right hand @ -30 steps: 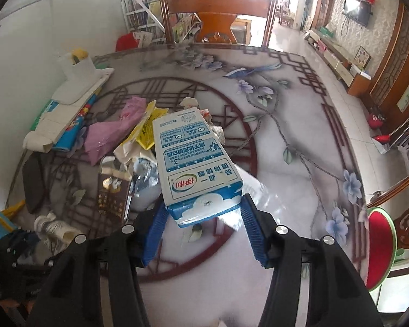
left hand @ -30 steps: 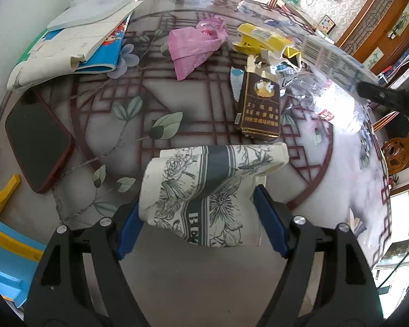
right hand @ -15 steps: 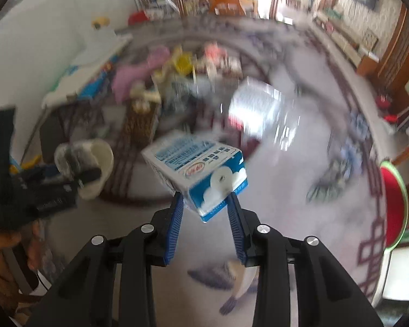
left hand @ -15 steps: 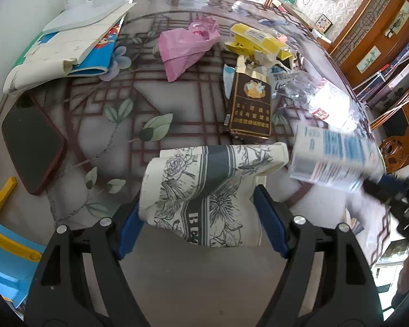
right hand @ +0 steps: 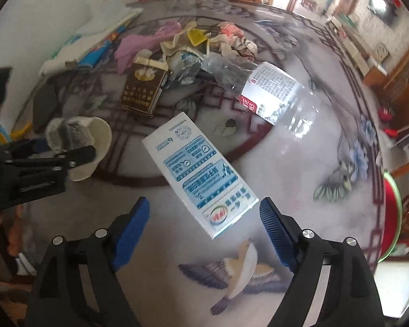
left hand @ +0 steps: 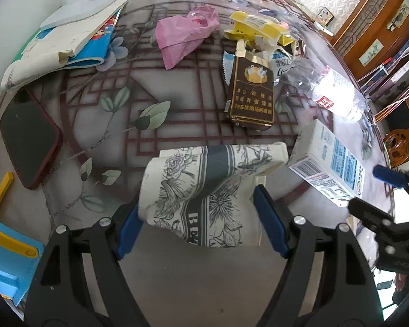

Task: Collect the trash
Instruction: 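Close the right gripper on the milk carton and lift it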

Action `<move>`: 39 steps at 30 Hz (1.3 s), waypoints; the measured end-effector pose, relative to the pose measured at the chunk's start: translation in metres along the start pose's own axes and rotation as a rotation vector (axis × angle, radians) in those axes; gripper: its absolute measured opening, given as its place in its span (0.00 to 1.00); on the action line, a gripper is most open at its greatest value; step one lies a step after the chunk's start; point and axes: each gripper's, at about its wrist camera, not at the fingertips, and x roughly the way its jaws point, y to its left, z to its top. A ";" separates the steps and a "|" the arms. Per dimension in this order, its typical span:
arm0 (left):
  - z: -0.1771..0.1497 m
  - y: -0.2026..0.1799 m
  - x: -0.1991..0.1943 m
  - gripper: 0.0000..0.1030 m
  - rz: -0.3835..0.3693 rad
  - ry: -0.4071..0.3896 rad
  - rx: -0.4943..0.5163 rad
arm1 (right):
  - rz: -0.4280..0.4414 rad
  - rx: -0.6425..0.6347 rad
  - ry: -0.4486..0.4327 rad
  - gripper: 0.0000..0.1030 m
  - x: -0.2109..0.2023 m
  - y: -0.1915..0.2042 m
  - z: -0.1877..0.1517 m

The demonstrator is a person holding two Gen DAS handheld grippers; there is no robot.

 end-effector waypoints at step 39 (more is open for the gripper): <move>0.009 -0.015 -0.038 0.72 -0.007 -0.120 -0.006 | 0.053 0.045 0.015 0.59 0.015 -0.008 -0.004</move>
